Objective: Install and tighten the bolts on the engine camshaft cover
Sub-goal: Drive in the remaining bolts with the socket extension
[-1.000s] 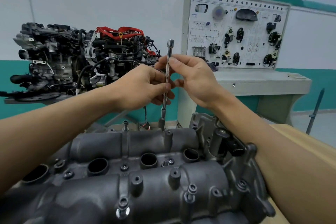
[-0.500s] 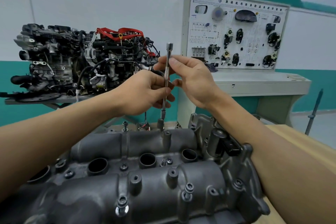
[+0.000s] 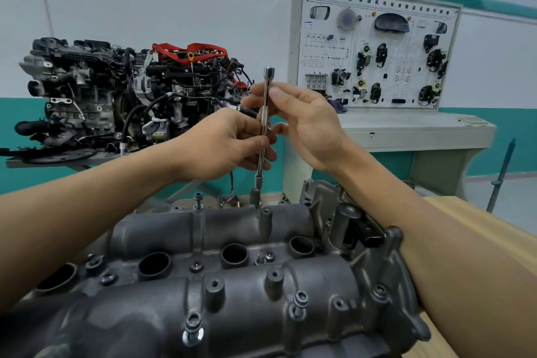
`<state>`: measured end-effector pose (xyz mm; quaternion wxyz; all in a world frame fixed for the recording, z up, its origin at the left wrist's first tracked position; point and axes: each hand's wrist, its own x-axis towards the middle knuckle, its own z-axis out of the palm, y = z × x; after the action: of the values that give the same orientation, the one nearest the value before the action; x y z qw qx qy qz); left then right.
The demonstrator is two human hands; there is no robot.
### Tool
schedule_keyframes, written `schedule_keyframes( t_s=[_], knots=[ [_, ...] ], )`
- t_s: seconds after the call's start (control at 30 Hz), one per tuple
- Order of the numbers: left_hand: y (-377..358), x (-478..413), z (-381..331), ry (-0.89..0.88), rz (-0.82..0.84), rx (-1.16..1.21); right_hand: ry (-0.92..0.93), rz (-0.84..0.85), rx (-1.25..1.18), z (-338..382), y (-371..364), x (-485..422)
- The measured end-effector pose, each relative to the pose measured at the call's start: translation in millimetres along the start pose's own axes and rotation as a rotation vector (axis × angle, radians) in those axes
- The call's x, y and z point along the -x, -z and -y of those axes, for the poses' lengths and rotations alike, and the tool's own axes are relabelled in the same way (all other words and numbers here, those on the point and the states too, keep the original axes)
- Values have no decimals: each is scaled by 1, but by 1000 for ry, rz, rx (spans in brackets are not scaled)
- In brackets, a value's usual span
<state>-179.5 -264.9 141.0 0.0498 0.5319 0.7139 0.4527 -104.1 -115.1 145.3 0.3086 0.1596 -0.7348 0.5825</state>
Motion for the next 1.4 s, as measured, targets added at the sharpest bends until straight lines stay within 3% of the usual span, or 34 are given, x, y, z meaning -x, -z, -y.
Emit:
schedule_keyframes(
  t_s=[0.3,0.47,0.7,0.97,1.23,1.4],
  knots=[
    [-4,4,0,-87,-202,-105,100,-135,-18,1,-1,0],
    [-2,2,1,-116,-139,-164,108,-214,-40,0,-2,-1],
    [2,1,4,-38,7,-110,-80,22,41,1,2,2],
    [-3,1,6,-69,-191,-100,57,-121,124,0,1,2],
    [4,-1,5,-77,-37,-246,-53,43,73,-3,6,-1],
    [-1,1,4,-73,-80,-225,63,-54,97,-2,1,1]
  ],
)
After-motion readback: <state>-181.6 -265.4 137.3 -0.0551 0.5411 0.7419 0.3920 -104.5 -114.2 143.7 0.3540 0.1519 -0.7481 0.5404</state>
